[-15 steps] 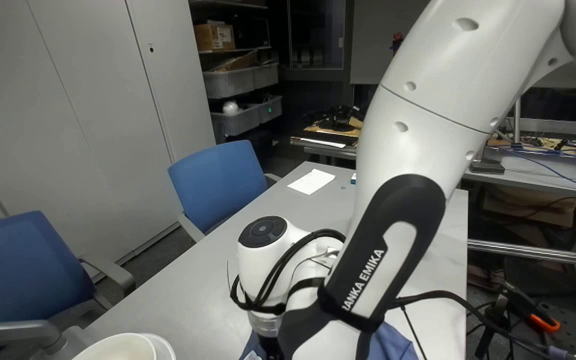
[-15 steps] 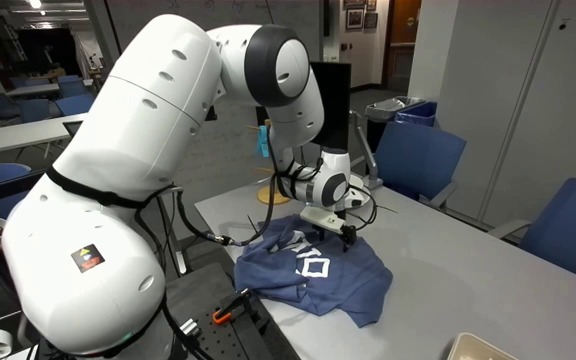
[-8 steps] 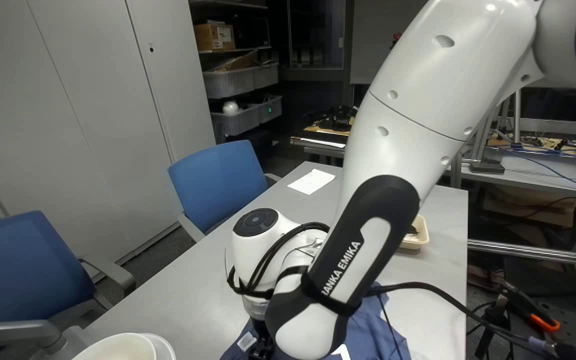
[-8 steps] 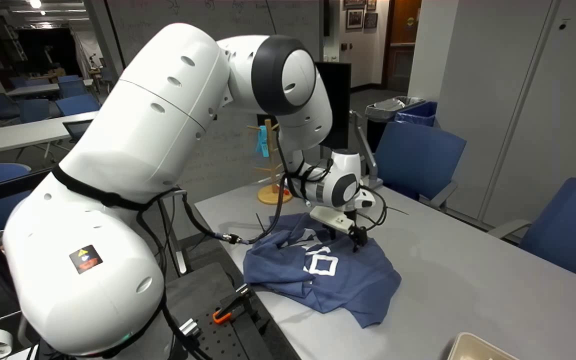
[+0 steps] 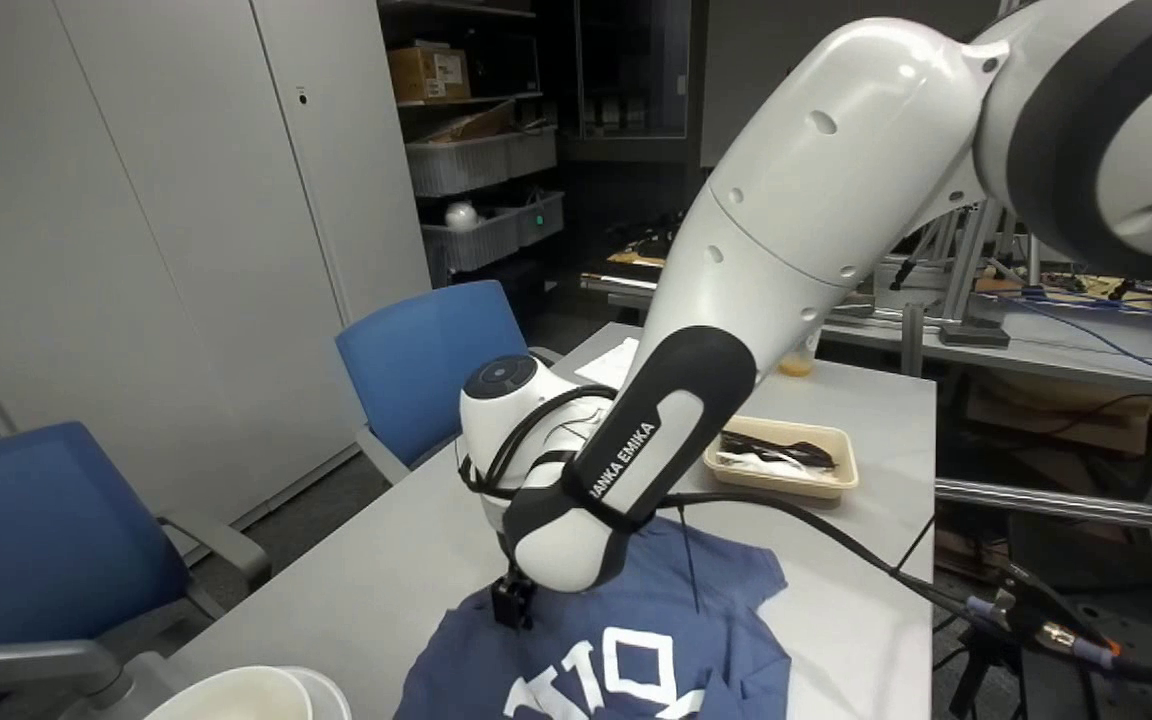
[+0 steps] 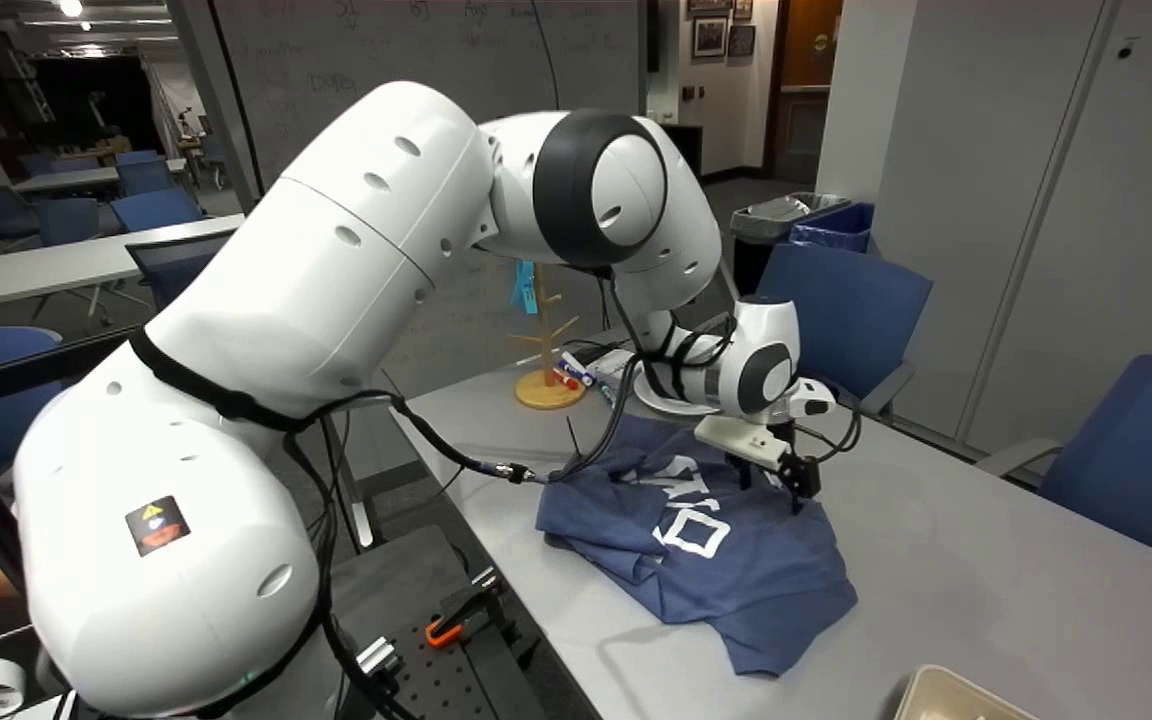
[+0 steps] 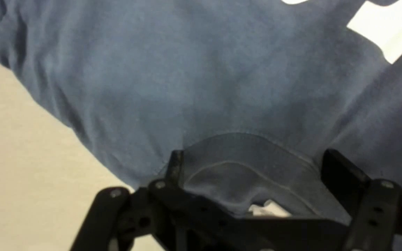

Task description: Unfold the blue t-shirt

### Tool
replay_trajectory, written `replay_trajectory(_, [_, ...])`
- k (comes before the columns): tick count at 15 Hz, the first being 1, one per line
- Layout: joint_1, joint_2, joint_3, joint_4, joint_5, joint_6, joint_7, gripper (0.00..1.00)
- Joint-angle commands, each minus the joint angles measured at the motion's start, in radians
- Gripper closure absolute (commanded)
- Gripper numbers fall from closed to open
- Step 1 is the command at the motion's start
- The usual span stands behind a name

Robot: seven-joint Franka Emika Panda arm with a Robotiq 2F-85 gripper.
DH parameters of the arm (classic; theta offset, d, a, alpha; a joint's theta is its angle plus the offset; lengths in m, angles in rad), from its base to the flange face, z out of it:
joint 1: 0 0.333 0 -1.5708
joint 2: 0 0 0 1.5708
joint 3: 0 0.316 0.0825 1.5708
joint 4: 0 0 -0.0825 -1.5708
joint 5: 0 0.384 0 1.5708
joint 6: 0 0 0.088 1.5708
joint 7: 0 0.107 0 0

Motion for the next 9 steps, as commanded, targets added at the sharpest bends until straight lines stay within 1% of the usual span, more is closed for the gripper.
replay_trajectory(1, [-0.021, 0.088, -0.015, 0.17, -0.027, -0.071, 0.007, 0.0])
replay_trajectory(4, [-0.044, 0.068, 0.012, 0.185, -0.01, -0.117, -0.012, 0.0])
replay_trajectory(9, [-0.034, -0.079, 0.012, 0.045, -0.011, -0.2, 0.012, 0.0])
